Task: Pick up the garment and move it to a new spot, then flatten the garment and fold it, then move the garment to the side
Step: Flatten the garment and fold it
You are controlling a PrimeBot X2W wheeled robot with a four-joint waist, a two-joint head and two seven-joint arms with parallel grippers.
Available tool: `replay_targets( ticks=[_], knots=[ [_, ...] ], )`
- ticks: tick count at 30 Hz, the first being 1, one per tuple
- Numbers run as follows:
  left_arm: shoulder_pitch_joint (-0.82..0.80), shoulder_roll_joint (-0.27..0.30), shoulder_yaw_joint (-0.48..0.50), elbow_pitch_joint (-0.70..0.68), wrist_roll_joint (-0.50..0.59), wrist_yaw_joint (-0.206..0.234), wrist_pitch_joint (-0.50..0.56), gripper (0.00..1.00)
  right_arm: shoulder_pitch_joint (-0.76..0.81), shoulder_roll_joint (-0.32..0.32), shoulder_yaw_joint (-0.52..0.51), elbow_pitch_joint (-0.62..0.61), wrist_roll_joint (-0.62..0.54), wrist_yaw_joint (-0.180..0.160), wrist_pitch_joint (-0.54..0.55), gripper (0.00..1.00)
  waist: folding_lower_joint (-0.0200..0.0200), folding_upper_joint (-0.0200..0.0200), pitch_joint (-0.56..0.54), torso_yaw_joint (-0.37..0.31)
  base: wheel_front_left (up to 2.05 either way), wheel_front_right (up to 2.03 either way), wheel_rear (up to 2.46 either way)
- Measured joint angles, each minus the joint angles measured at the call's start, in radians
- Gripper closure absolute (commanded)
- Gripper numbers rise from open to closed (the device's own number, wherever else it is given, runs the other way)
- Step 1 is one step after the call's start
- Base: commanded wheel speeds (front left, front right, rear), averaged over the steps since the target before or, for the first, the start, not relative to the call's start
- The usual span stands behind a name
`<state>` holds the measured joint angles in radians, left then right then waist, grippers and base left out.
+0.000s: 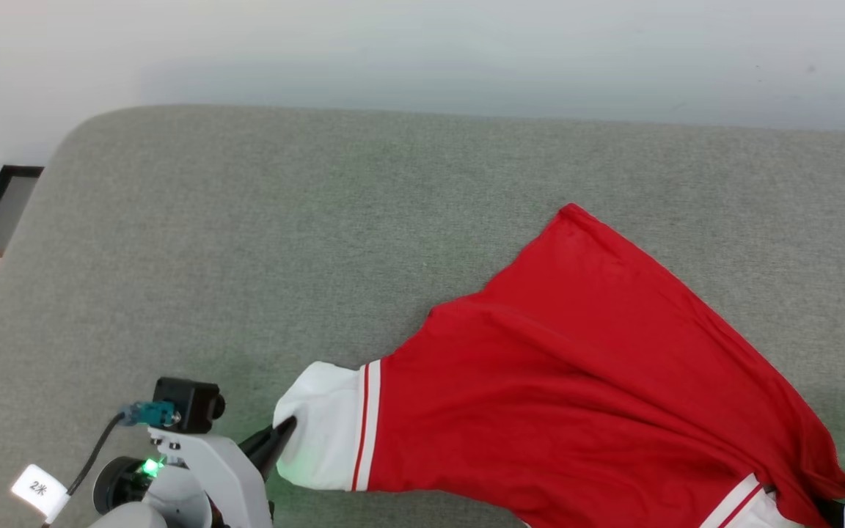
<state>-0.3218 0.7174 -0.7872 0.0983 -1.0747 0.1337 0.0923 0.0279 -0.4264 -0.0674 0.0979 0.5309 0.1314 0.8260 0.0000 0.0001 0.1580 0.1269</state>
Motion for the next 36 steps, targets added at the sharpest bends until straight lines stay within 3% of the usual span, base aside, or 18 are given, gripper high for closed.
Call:
replay_targets(
  ticks=[4, 6, 7, 14, 20, 25, 30, 36],
  knots=[
    [0.0, -0.002, -0.001, 0.003, 0.0, -0.001, -0.002, 1.0, -0.013, 0.021, 0.005, 0.045, -0.026, 0.001, -0.049, 1.0, 0.0, 0.0, 0.0, -0.008, 0.0, 0.0, 0.0],
    [-0.001, -0.003, -0.002, 0.005, 0.0, -0.002, -0.005, 1.0, -0.022, 0.023, 0.009, 0.063, -0.043, 0.002, -0.061, 0.5, 0.0, 0.0, 0.0, -0.009, 0.0, 0.0, 0.0],
    [-0.001, -0.004, -0.003, 0.007, 0.0, -0.002, -0.004, 1.0, -0.028, 0.022, 0.013, 0.07, -0.045, 0.002, -0.061, 0.0, 0.0, 0.0, -0.001, -0.009, 0.0, 0.0, 0.0],
    [0.003, -0.002, -0.002, 0.006, -0.002, -0.001, -0.007, 1.0, -0.035, -0.004, 0.001, 0.024, -0.037, 0.0, 0.009, 0.0, 0.0, 0.0, -0.01, -0.011, 0.0, 0.0, 0.0],
    [0.016, 0.0, -0.002, -0.011, -0.006, 0.006, -0.011, 1.0, 0.008, -0.021, -0.061, -0.175, -0.012, 0.0, 0.116, 0.0, 0.0, 0.0, -0.015, -0.007, 0.0, 0.0, 0.0],
    [0.014, -0.006, -0.006, -0.026, -0.005, 0.007, -0.012, 1.0, -0.016, -0.024, -0.105, -0.34, -0.02, 0.0, 0.142, 0.0, 0.0, 0.0, -0.009, 0.011, 0.0, 0.0, 0.0],
    [-0.009, -0.024, -0.014, -0.033, 0.003, 0.001, -0.006, 1.0, -0.144, -0.048, -0.033, -0.399, -0.056, 0.0, 0.043, 0.0, 0.0, 0.0, 0.005, 0.04, 0.0, 0.0, 0.0],
    [-0.055, -0.064, -0.031, -0.014, 0.014, -0.023, 0.004, 1.0, -0.372, -0.053, 0.125, -0.222, -0.126, 0.0, -0.171, 0.0, 0.0, 0.0, 0.032, 0.086, 0.0, 0.0, 0.0]
  ],
)
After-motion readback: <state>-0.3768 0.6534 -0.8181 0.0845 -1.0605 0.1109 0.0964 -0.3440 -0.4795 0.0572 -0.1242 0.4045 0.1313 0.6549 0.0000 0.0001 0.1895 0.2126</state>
